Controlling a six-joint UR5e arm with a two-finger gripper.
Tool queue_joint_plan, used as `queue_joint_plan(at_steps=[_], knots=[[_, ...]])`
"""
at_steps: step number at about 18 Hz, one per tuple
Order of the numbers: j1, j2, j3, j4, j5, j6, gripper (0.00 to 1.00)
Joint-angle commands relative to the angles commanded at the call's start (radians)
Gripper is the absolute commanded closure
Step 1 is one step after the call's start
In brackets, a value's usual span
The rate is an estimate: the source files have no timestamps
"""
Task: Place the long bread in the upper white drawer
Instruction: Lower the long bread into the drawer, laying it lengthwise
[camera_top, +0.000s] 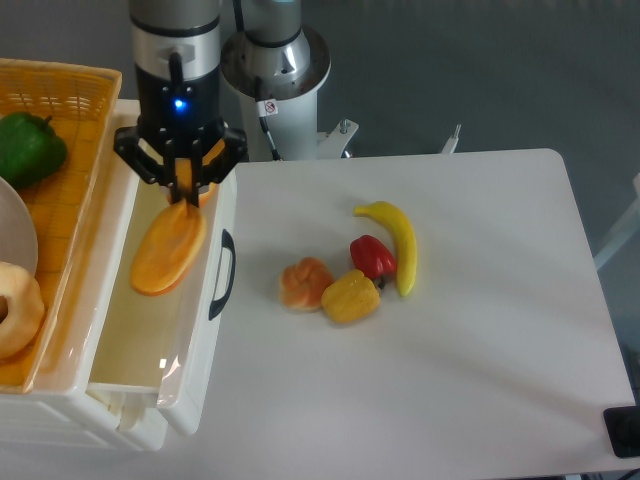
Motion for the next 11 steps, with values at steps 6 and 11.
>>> queue_joint_plan(at_steps=[6,11], knots=[[-0.002,0.000,-0.015,0.003,-0.008,0.006,0.75],[-0.002,-0.002,-0.020,0.006,-0.005,0.012,0.62]])
